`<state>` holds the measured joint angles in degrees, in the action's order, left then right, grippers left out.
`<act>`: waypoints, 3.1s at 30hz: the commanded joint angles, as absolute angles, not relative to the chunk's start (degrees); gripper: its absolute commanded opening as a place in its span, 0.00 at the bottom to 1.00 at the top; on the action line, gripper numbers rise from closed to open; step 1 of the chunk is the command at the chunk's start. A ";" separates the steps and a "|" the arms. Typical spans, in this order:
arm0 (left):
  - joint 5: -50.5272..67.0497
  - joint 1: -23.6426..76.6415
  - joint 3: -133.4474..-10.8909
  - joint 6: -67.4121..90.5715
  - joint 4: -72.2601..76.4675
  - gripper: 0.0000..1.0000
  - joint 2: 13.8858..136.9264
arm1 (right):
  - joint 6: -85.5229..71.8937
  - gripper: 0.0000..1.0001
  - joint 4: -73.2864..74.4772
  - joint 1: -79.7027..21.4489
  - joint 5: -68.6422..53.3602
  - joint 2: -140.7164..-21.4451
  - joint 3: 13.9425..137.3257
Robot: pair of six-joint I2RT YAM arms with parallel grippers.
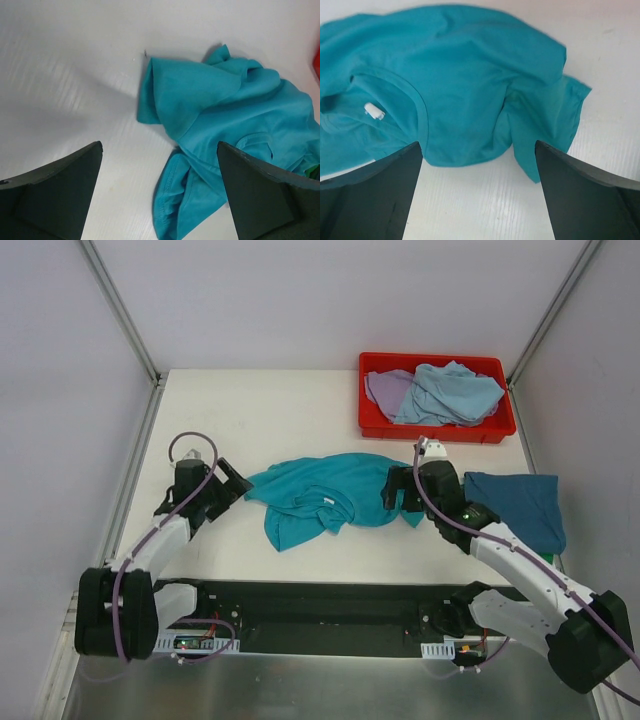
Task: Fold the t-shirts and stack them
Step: Flatten out the tshirt
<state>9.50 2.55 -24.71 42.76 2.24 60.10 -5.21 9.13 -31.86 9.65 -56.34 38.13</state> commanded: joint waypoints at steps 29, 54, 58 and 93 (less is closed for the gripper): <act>10.55 8.00 -45.26 41.66 4.13 0.00 91.59 | -19.17 0.84 2.38 -32.70 23.02 -73.03 33.48; 2.90 8.26 -54.38 37.70 -1.23 0.00 29.71 | -2.46 0.00 21.52 -33.84 6.06 -35.77 64.83; 8.50 8.26 -67.98 36.48 -2.72 0.00 34.87 | -0.44 0.01 25.74 -33.84 6.33 -39.89 77.76; -2.98 2.37 -75.76 34.41 -19.78 0.00 51.45 | 1.50 0.00 14.16 -24.79 -11.33 -76.91 87.50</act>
